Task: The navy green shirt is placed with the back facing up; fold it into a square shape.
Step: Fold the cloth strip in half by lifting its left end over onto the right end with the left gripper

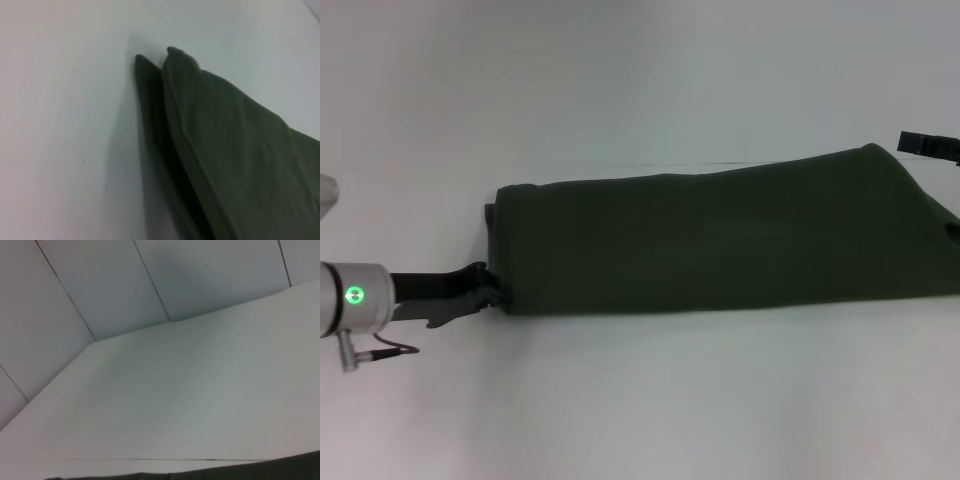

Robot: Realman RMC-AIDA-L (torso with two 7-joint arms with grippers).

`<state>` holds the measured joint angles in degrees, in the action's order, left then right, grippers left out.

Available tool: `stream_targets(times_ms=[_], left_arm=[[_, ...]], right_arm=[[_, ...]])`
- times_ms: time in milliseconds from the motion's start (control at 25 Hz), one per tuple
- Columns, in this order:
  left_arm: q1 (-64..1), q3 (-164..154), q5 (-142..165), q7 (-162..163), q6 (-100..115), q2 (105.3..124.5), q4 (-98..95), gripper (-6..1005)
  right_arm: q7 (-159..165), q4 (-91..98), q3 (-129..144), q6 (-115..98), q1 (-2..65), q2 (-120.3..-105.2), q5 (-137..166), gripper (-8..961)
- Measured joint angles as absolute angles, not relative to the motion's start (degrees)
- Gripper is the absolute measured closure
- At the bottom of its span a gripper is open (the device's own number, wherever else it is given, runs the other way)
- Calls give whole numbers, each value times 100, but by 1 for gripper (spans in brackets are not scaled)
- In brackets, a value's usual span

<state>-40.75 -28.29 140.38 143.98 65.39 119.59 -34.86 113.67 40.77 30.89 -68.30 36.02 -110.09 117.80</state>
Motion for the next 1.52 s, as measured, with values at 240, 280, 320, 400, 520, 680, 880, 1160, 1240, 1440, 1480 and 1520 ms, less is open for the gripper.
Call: stream_targets(times_ms=[240,280,320,400,520,680,880,1160,1240,1440,1480,1520], left_arm=[[-3785,-2832,14079,14188,6948,11910,-3975,964],[-3714,-2831,14098,14178,7013,11895,-4089,965],[-3644,-2824,14109,14178,7050,11881,-4192,965],[-3478,-2753,14118,14177,7107,11845,-4422,965],[-3280,-2495,14165,14176,7176,11773,-4646,965],[-3107,-2043,14442,14154,7205,11704,-4868,964],[-2962,-1536,14694,14117,7287,11622,-5092,964],[-3017,-1212,14010,13933,8047,11518,-5211,964],[-3109,-1364,13506,13890,8337,11550,-5170,964],[-3460,-2373,12484,13841,8614,11878,-5110,963],[-3726,-2954,12221,13849,8499,12177,-5107,963],[-3784,-3072,12198,13848,8451,12231,-5101,963]], right_arm=[[11519,4064,3077,-6855,3541,-11113,11700,181],[11519,4064,3077,-6855,3541,-11113,11700,181],[11541,4064,3076,-6858,3538,-11122,11699,181],[11571,4064,3067,-6860,3533,-11146,11693,181],[11582,4073,3052,-6862,3528,-11180,11642,182],[11584,4076,3050,-6862,3515,-11188,11545,182],[11583,4076,3049,-6863,3515,-11172,11525,182],[11530,4076,3049,-6866,3427,-11144,11474,182],[11511,4078,3034,-6863,3374,-11138,11451,182],[11410,4149,2972,-7013,3161,-11128,11301,183],[11376,4155,2941,-7044,3105,-11113,11263,183],[11331,4158,2900,-7133,3041,-11088,11210,183]])
